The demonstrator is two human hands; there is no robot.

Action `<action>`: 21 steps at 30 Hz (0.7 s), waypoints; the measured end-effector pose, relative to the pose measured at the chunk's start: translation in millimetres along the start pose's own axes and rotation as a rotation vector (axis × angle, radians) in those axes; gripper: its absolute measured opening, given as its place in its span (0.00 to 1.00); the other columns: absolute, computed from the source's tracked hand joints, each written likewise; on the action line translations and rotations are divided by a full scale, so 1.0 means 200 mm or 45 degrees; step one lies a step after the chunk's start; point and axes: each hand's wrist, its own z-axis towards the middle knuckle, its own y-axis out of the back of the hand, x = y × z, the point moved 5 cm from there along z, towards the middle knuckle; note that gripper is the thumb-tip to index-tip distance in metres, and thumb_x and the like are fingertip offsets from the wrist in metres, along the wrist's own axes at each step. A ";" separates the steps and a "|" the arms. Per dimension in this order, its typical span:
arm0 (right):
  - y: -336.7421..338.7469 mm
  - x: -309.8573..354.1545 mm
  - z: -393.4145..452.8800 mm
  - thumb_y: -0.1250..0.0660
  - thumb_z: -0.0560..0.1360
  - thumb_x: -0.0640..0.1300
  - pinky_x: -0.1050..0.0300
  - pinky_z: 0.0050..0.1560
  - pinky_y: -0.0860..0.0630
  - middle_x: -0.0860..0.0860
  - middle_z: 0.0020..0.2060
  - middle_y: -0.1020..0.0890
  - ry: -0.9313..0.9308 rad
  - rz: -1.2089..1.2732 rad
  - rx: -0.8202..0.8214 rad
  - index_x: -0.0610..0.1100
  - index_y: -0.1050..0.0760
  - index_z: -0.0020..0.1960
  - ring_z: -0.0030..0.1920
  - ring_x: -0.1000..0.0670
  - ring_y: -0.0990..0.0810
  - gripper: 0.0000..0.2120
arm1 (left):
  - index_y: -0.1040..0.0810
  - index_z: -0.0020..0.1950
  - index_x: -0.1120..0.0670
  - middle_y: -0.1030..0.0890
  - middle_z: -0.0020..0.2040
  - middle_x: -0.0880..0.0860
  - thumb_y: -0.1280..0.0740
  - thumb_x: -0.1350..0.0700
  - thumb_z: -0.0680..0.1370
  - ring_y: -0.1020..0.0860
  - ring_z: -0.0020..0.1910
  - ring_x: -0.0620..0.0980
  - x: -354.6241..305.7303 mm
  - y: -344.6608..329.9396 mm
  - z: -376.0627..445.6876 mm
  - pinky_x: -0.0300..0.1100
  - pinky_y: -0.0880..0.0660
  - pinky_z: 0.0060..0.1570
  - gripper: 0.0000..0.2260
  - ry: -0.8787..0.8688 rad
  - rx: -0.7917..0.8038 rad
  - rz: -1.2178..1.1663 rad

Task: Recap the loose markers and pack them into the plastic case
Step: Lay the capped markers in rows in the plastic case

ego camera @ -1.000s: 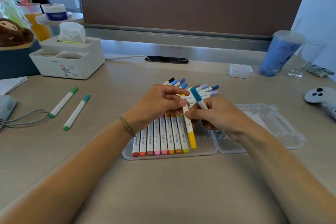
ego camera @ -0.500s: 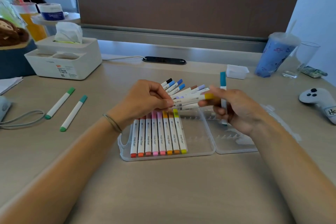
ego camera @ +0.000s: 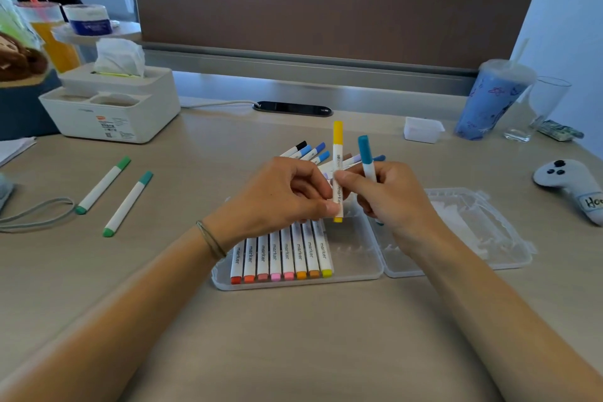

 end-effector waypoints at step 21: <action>-0.10 -0.07 -0.03 0.24 0.74 0.51 0.53 0.49 0.18 0.49 0.38 0.15 -0.248 -0.742 0.263 0.47 0.21 0.41 0.40 0.51 0.16 0.10 | 0.23 0.48 0.44 0.25 0.41 0.42 0.23 0.39 0.68 0.26 0.41 0.43 0.12 0.04 0.00 0.37 0.33 0.39 0.16 0.241 0.160 0.676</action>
